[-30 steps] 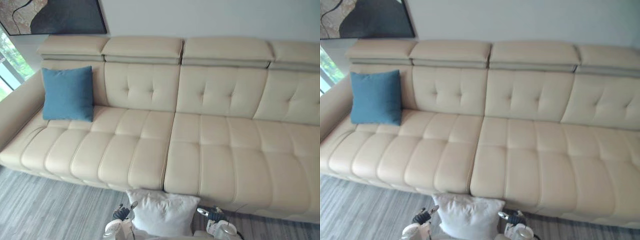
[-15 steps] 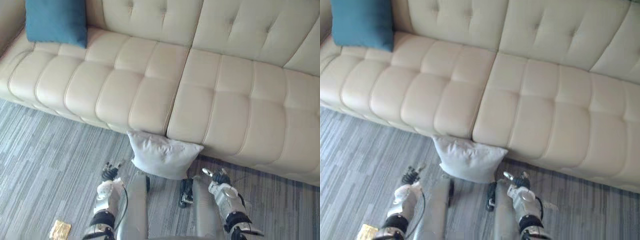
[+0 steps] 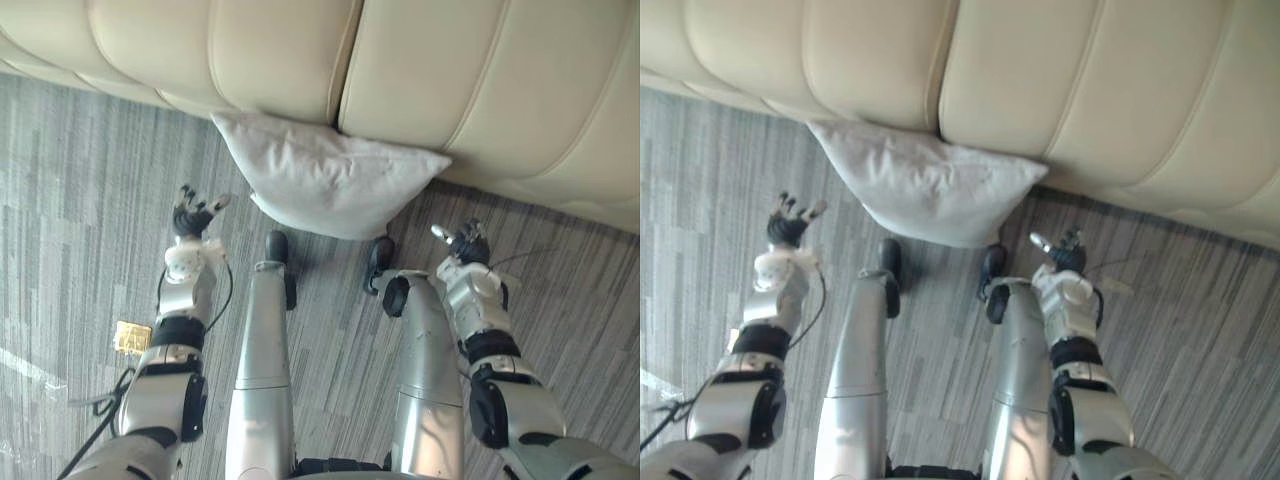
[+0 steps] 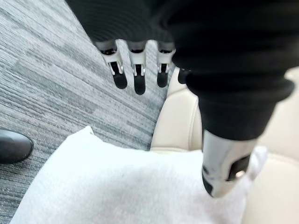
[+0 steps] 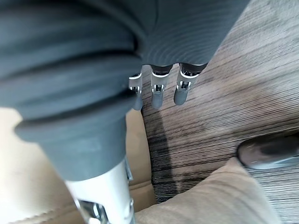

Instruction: Pick up cushions and gather them together orderly.

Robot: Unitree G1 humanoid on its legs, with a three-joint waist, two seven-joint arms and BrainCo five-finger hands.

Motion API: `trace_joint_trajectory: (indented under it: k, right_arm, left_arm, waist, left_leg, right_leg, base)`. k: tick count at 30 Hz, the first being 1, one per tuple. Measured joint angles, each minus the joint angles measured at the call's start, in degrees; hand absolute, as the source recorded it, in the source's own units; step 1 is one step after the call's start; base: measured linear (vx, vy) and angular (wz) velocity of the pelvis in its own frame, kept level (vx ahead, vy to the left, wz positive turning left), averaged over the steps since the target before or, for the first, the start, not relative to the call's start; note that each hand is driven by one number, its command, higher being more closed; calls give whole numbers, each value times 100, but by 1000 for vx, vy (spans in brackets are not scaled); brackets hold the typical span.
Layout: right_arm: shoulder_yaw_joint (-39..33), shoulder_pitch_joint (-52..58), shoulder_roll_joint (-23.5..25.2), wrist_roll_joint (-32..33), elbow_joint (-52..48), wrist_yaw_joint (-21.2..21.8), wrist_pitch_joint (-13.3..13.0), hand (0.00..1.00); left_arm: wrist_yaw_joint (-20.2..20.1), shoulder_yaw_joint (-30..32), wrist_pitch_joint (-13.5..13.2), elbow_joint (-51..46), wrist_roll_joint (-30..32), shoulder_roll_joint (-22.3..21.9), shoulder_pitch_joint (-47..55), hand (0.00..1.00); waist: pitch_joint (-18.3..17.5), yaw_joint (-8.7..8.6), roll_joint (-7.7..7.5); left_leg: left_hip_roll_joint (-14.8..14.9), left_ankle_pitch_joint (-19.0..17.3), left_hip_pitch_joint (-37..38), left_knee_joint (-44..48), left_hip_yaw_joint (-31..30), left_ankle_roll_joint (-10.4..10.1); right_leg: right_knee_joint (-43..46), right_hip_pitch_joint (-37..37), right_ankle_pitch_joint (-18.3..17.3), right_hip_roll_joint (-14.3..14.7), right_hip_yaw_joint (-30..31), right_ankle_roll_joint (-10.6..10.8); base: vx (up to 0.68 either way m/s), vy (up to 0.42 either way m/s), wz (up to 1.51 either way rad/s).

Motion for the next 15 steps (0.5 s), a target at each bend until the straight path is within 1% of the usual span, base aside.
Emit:
trace_joint_trajectory:
  k: [1, 2, 3, 4, 6, 7, 8, 9, 10, 15]
  right_arm:
    - [48, -69, -4, 0, 2, 0, -1, 0]
    - [169, -223, -4, 0, 0, 1, -3, 0]
    - [352, -430, 14, -1, -2, 6, -3, 0]
    - [510, -587, 47, -3, -12, 4, -4, 0]
    - [688, -801, 81, -5, -28, -7, -9, 0]
    - [837, -977, 83, -5, -92, -18, -11, 100]
    - [861, -996, 86, -5, -129, -23, -11, 100]
    - [1044, -1078, 103, -10, -312, -48, -28, 100]
    - [1075, -1094, 108, -5, -414, -154, -32, 100]
    - [1279, -1063, 149, 7, -601, -246, -33, 100]
  left_arm:
    - [-1, -42, -1, 0, 0, 1, -56, 0]
    - [-3, -117, -3, -1, 1, -4, -185, 0]
    - [-2, -233, -5, -2, 1, -5, -366, 0]
    - [0, -342, -7, -6, 3, -26, -507, 0]
    - [52, -459, -6, -13, 12, -63, -704, 0]
    - [135, -504, -6, -71, 16, -69, -817, 0]
    - [147, -507, -6, -76, 16, -69, -834, 0]
    - [276, -506, -6, -91, 18, -61, -928, 100]
    - [385, -508, -5, -129, 18, -60, -989, 100]
    - [742, -523, 11, -320, 15, -30, -1001, 100]
  waist:
    - [7, -7, 2]
    - [30, -26, -1]
    - [102, -61, -4]
    - [104, -69, -5]
    - [104, -71, -5]
    - [104, -63, -6]
    - [104, -62, -6]
    - [104, -59, -6]
    - [129, -62, -5]
    - [130, -82, -5]
  left_leg:
    - [2, 43, -50, 5, 3, 7]
    - [1, 91, -138, 37, 5, -6]
    - [1, 229, -206, 78, 12, -20]
    - [3, 279, -297, 167, 9, -49]
    - [2, 279, -424, 298, 13, -70]
    - [11, 276, -539, 390, 1, -98]
    - [13, 277, -560, 405, 0, -102]
    - [16, 280, -668, 468, 0, -110]
    - [20, 262, -705, 493, -6, -98]
    - [15, 235, -708, 412, 2, -68]
  right_leg:
    - [16, -49, 9, 0, 4, -1]
    - [51, -141, 68, -2, 10, -59]
    - [132, -219, 164, -6, 27, -100]
    - [232, -309, 241, -5, 42, -128]
    - [368, -434, 332, -3, 69, -236]
    - [448, -551, 335, 14, 72, -281]
    - [458, -570, 340, 21, 73, -288]
    - [509, -676, 368, 53, 84, -336]
    - [512, -702, 359, 57, 82, -356]
    - [424, -699, 356, 57, 83, -359]
  base:
    - [0, 0, 0]
    - [47, 19, 6]
    - [61, 18, 11]
    - [66, 15, 12]
    - [66, 12, 11]
    - [68, 14, 6]
    - [93, 25, -5]
    - [64, 24, -7]
    - [72, 30, -6]
    - [9, 5, -1]
